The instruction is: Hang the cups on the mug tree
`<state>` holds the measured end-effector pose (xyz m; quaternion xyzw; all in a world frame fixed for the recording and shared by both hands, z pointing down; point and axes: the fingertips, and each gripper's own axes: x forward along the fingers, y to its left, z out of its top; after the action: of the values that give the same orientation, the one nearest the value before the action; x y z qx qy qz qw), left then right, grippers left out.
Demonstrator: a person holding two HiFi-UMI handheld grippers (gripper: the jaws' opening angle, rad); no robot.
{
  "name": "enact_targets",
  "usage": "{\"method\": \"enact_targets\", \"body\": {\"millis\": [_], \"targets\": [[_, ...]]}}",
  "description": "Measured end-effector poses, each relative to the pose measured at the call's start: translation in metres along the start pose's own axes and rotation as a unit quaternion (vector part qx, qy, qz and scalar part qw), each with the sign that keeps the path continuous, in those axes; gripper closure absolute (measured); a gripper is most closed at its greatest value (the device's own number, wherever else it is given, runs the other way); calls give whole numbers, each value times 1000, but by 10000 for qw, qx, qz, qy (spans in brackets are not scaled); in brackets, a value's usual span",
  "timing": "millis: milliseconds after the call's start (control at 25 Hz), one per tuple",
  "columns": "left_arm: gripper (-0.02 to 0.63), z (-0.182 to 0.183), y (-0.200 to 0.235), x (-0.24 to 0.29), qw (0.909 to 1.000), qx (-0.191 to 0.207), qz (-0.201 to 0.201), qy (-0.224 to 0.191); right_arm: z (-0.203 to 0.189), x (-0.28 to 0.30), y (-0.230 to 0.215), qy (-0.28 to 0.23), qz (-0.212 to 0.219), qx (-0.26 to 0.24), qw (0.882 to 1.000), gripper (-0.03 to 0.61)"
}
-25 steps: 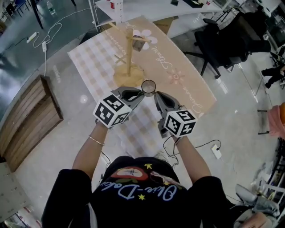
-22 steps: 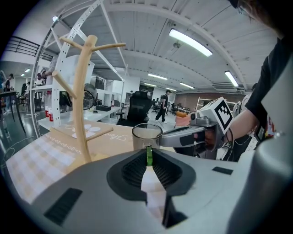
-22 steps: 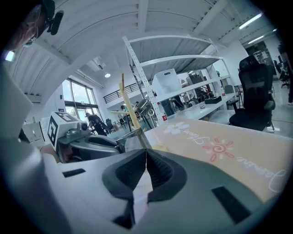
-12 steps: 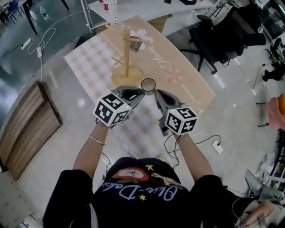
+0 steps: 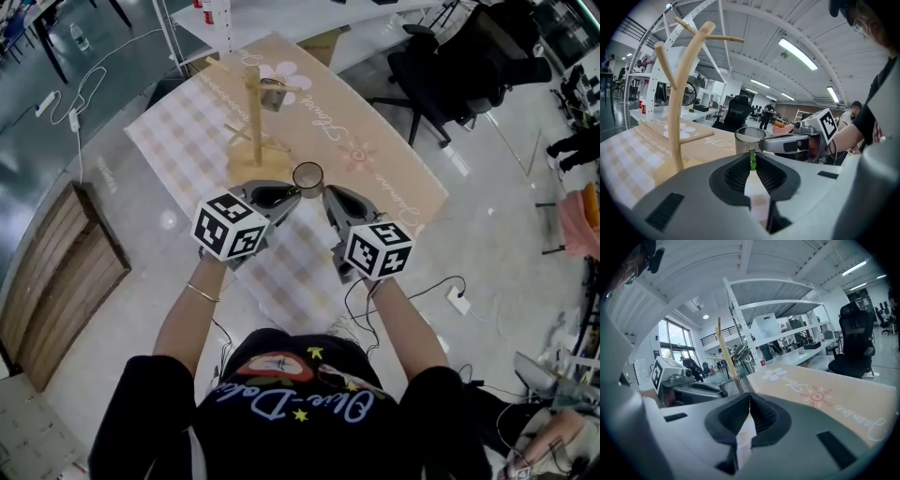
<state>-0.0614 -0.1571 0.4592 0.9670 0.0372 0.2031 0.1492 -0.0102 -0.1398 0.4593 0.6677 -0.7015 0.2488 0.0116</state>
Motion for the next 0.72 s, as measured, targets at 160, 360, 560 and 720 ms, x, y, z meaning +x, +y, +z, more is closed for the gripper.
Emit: {"method": "enact_targets", "body": {"millis": [160,360,560,720], "targets": [[566,3,-1,4,9998,-145,-25,-92,4,-2,-4,-51,87,121,9999,569],[566,3,2,9,9995,-262,91,-120,4,3,-10,20,262,65,9996,569],[566,2,7,11,9990,-363,172,-171,4,9,-13,84,443,62,9990,569],[566,-1,12,14,9984,-501,213,-183,2,15,-17,145,473,151,9987,569]]}}
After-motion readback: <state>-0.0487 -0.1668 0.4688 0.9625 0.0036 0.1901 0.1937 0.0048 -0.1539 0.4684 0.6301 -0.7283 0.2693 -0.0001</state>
